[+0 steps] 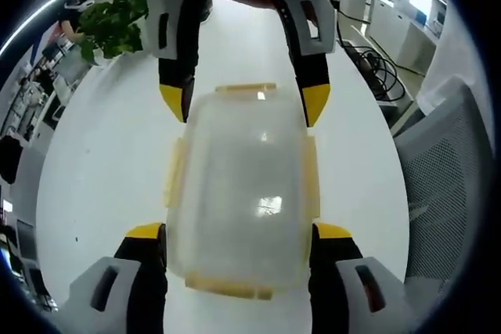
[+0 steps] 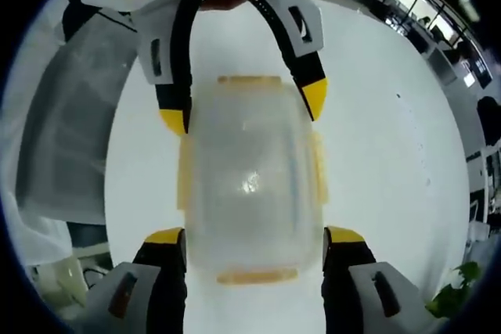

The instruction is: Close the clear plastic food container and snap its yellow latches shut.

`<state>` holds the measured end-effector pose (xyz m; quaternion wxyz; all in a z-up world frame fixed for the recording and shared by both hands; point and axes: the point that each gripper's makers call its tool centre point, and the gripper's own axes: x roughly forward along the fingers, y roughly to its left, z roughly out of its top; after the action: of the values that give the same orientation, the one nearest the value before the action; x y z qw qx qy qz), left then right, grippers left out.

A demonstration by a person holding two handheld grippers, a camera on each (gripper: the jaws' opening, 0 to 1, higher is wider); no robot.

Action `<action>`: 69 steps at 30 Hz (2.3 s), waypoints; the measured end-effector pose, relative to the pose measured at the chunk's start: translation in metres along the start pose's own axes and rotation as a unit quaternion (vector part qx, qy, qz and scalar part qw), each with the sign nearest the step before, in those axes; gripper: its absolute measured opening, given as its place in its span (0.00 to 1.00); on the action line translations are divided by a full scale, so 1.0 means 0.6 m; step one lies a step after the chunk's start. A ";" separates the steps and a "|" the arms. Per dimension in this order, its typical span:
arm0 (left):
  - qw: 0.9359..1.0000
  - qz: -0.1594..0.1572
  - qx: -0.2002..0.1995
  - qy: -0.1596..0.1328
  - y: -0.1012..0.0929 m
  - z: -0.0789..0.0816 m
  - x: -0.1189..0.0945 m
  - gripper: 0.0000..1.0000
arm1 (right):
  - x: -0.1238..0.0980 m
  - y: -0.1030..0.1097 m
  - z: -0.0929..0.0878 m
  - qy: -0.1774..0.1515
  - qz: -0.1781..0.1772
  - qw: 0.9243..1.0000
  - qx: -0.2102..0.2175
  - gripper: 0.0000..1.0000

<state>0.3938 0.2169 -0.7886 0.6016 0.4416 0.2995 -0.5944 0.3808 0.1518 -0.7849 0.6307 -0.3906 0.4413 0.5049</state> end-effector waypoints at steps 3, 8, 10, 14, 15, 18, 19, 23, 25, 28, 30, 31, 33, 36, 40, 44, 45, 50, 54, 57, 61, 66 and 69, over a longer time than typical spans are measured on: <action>1.000 0.001 -0.003 -0.002 -0.001 0.000 0.000 0.74 | 0.000 0.001 0.000 0.000 0.000 1.000 0.000 0.70; 1.000 0.002 -0.004 -0.008 -0.006 -0.004 -0.003 0.74 | 0.001 0.006 0.004 0.000 -0.002 1.000 0.002 0.70; 1.000 0.002 -0.006 -0.010 -0.010 -0.006 -0.006 0.74 | 0.002 0.010 0.007 0.000 -0.001 1.000 0.000 0.70; 1.000 0.002 -0.008 -0.017 -0.015 -0.011 -0.009 0.74 | 0.005 0.016 0.013 0.005 0.001 1.000 -0.004 0.70; 1.000 0.002 -0.008 -0.018 -0.016 -0.012 -0.010 0.74 | 0.006 0.018 0.015 0.005 0.002 1.000 -0.005 0.70; 1.000 0.000 -0.003 -0.017 -0.021 -0.016 -0.012 0.74 | 0.010 0.026 0.022 0.005 0.011 1.000 0.001 0.70; 1.000 0.001 -0.004 -0.015 -0.023 -0.019 -0.013 0.74 | 0.010 0.027 0.024 0.005 0.010 1.000 -0.002 0.70; 1.000 0.004 -0.010 -0.018 -0.028 -0.026 -0.018 0.74 | 0.013 0.031 0.030 0.010 0.013 1.000 -0.008 0.70; 1.000 0.005 -0.013 -0.018 -0.030 -0.028 -0.020 0.74 | 0.013 0.032 0.033 0.013 0.014 1.000 -0.012 0.70; 1.000 0.007 -0.018 -0.017 -0.032 -0.033 -0.022 0.74 | 0.015 0.035 0.039 0.018 0.015 1.000 -0.017 0.70; 1.000 0.008 -0.021 -0.016 -0.035 -0.037 -0.025 0.74 | 0.017 0.036 0.042 0.019 0.015 1.000 -0.020 0.70; 1.000 0.009 -0.022 -0.016 -0.036 -0.039 -0.027 0.74 | 0.017 0.037 0.044 0.019 0.015 0.999 -0.021 0.70; 0.999 0.011 -0.027 -0.017 -0.038 -0.044 -0.030 0.74 | 0.019 0.039 0.049 0.018 0.016 0.999 -0.025 0.70; 0.999 0.014 -0.034 -0.017 -0.042 -0.052 -0.034 0.74 | 0.023 0.042 0.058 0.021 0.018 0.999 -0.032 0.70; 0.999 0.018 -0.040 -0.013 -0.045 -0.065 -0.041 0.74 | 0.027 0.045 0.073 0.021 0.020 0.999 -0.039 0.70; 0.999 0.020 -0.044 -0.011 -0.048 -0.081 -0.048 0.74 | 0.031 0.048 0.088 0.020 0.020 0.999 -0.042 0.70; 0.999 0.020 -0.044 -0.011 -0.048 -0.085 -0.050 0.74 | 0.033 0.049 0.091 0.019 0.020 0.999 -0.043 0.70; 0.999 0.022 -0.047 -0.008 -0.050 -0.101 -0.058 0.74 | 0.039 0.051 0.109 0.020 0.021 0.999 -0.046 0.70; 0.999 0.022 -0.049 -0.008 -0.050 -0.112 -0.063 0.74 | 0.043 0.052 0.120 0.020 0.021 0.998 -0.047 0.70; 0.998 0.023 -0.050 -0.007 -0.050 -0.122 -0.068 0.74 | 0.047 0.053 0.132 0.019 0.020 0.998 -0.048 0.70; 0.998 0.024 -0.051 -0.008 -0.050 -0.135 -0.075 0.74 | 0.051 0.054 0.147 0.018 0.020 0.998 -0.048 0.70; 0.998 0.023 -0.050 -0.001 -0.050 -0.153 -0.081 0.74 | 0.057 0.056 0.165 0.015 0.021 0.998 -0.049 0.70; 0.998 0.024 -0.050 -0.001 -0.051 -0.160 -0.085 0.74 | 0.059 0.057 0.171 0.015 0.021 0.998 -0.049 0.70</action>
<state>0.3739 0.3282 -0.7901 0.6372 0.4172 0.3176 -0.5649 0.3674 0.2650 -0.7888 0.5936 -0.4190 0.4333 0.5332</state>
